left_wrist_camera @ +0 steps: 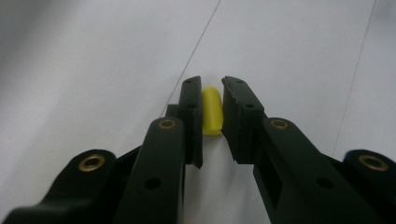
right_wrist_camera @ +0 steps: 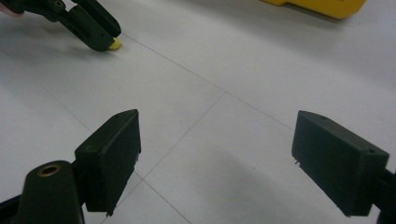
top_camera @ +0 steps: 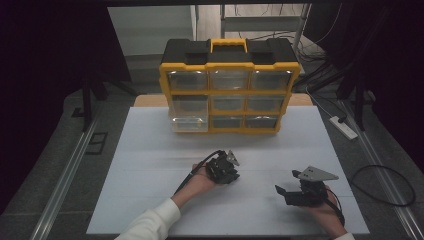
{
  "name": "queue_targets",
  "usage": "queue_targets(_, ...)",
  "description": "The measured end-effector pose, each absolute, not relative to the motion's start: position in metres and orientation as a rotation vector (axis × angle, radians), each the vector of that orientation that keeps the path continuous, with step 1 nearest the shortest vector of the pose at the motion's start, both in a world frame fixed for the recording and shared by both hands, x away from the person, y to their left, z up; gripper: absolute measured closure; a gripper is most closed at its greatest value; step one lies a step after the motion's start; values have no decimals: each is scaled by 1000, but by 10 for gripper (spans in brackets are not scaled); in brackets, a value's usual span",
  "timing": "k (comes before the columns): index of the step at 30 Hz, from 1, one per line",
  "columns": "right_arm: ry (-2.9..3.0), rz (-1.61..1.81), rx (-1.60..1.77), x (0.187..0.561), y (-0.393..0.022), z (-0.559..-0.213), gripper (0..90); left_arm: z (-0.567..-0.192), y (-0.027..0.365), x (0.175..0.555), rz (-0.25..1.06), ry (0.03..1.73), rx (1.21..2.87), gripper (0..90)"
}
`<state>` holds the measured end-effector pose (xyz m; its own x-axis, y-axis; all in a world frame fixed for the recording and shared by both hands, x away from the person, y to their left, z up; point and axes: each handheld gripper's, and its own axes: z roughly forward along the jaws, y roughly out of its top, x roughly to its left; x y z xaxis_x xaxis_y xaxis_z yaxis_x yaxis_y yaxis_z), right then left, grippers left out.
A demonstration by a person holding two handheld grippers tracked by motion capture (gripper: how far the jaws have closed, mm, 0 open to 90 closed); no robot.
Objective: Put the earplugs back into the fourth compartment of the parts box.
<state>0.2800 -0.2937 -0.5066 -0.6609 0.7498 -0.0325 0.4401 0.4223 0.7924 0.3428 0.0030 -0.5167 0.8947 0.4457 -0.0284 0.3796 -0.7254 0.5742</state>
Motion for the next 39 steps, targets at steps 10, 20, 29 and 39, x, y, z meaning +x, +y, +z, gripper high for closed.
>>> queue_targets(10,2299,1111,1014,280,-293,-507,166,-496,16,339,176,606,2348,780)
queue_targets(20,2297,1113,1011,279,-293,-506,166,-464,33,333,201,603,2191,779)
queue_targets(29,2297,1112,1009,280,-293,-506,166,-436,49,327,232,598,2081,778)
queue_targets(39,2296,1112,1007,280,-294,-506,166,-406,79,323,276,623,1951,778)
